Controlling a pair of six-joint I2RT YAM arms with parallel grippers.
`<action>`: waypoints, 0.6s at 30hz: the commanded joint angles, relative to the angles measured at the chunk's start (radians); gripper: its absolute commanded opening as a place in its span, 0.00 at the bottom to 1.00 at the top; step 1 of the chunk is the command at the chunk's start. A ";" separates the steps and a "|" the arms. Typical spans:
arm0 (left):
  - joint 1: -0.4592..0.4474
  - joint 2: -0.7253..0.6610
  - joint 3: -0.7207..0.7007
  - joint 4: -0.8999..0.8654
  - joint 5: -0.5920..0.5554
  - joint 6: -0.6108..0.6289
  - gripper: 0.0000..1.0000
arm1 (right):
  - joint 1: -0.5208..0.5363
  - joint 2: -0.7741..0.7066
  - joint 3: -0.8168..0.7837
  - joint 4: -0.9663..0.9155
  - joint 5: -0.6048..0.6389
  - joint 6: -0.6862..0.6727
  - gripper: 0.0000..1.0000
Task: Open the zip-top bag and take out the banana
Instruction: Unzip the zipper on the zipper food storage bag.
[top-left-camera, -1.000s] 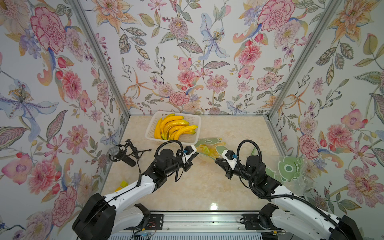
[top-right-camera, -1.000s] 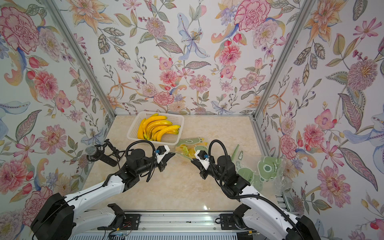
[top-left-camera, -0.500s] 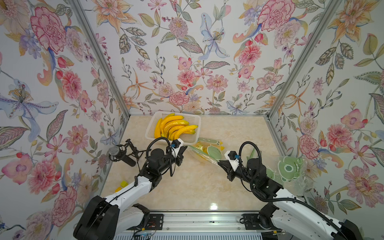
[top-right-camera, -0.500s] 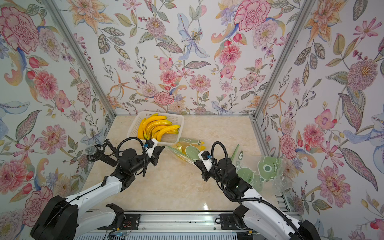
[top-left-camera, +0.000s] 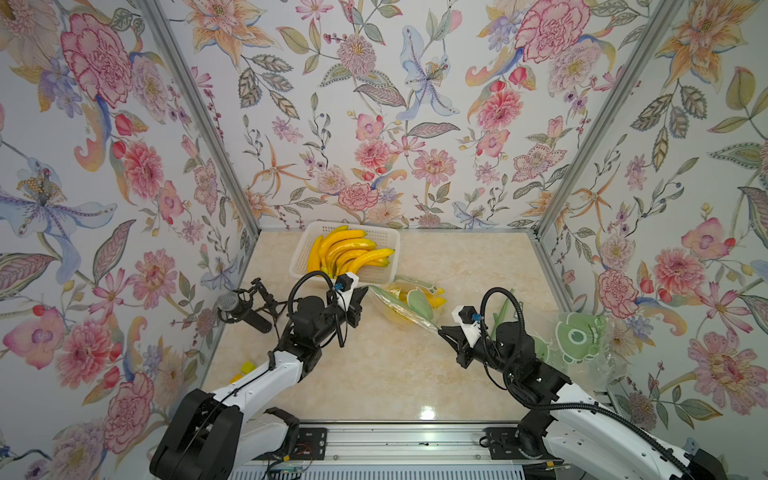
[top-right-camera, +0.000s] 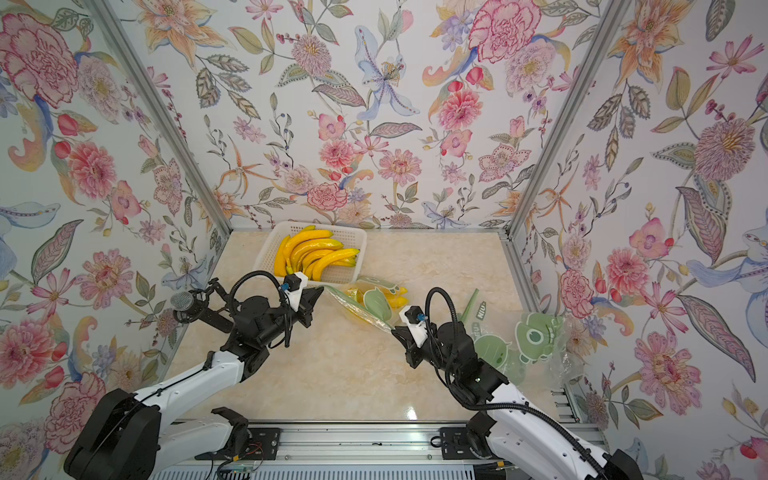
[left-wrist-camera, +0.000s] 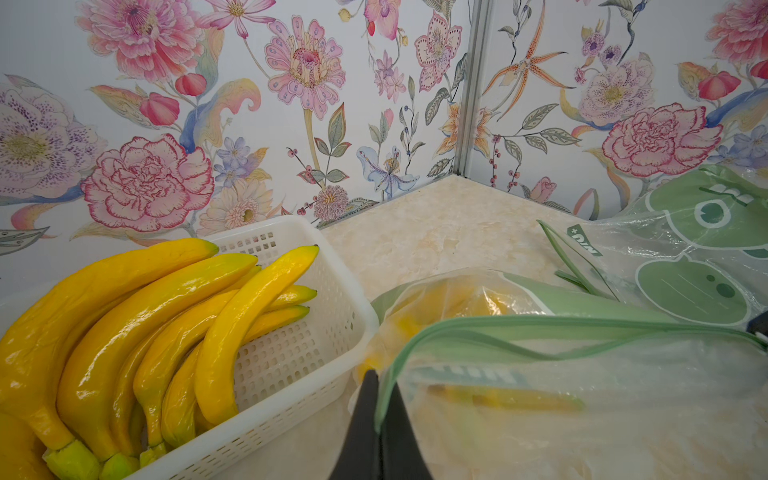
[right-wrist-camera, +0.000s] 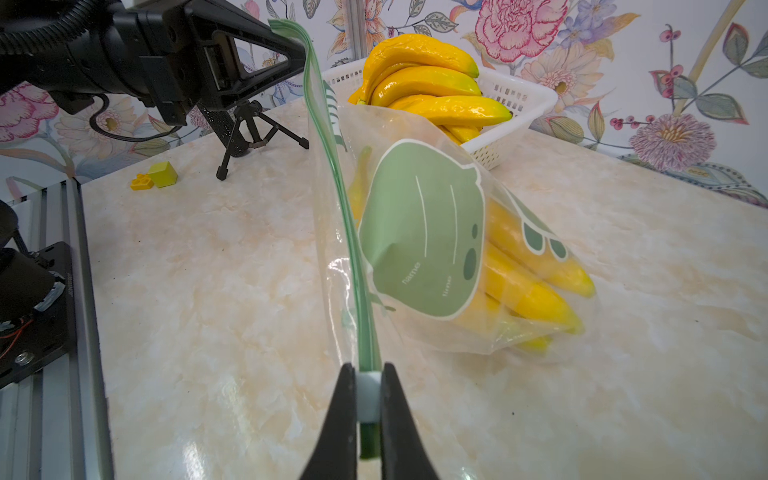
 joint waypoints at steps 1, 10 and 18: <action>0.025 0.003 -0.013 0.065 -0.044 -0.027 0.00 | 0.006 -0.002 0.040 -0.037 0.016 0.022 0.03; -0.068 -0.007 0.010 -0.049 0.009 0.094 0.01 | 0.007 0.074 0.241 -0.097 -0.019 0.014 0.23; -0.126 -0.011 0.000 -0.061 0.012 0.114 0.02 | 0.016 0.265 0.363 -0.126 -0.069 -0.030 0.30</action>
